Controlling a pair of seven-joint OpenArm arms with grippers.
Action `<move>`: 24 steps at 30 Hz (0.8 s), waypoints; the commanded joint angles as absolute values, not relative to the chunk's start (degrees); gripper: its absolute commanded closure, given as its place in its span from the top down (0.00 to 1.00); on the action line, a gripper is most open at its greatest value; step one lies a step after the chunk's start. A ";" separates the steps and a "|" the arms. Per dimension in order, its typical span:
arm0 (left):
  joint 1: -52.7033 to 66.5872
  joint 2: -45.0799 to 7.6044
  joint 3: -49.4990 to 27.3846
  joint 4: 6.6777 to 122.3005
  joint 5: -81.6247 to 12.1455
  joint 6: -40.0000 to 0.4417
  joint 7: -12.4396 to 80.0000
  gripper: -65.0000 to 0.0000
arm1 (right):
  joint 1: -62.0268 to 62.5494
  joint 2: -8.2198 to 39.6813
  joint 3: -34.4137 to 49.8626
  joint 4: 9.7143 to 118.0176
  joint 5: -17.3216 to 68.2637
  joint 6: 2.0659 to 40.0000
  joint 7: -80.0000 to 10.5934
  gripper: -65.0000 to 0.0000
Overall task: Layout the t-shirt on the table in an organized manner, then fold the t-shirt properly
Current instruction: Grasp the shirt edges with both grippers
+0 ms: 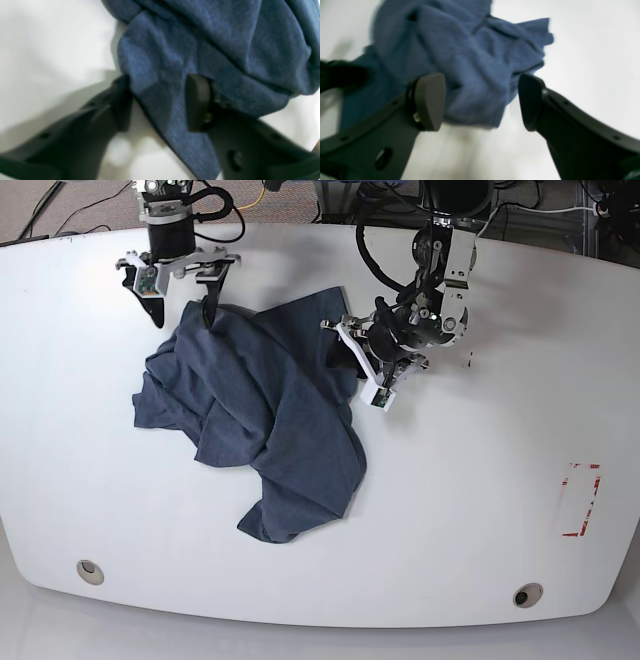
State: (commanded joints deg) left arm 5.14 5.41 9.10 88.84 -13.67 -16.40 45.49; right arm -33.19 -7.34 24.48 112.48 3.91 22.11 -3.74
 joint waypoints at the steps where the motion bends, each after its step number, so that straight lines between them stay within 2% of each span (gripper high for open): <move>1: 5.14 5.41 9.10 88.84 -13.67 -16.40 45.49 0.16 | -32.57 -7.34 24.75 112.48 3.91 22.11 -4.26 0.68; 2: 5.14 5.41 9.10 88.84 -13.67 -16.40 45.49 0.06 | -30.73 -7.34 25.36 112.48 3.91 22.11 -6.02 0.68; 3: 5.14 5.41 9.10 88.84 -13.67 -16.40 45.49 0.00 | -29.58 -7.25 25.71 112.48 3.91 22.20 -7.16 0.68; 12: 5.14 4.97 9.19 89.36 -13.76 -16.40 45.49 0.00 | -19.74 -2.86 26.86 111.16 4.44 22.20 -17.36 0.68; 24: 6.64 0.04 9.01 95.69 -13.93 -16.40 45.85 0.00 | -6.99 1.63 26.86 102.11 4.26 22.20 -25.80 0.68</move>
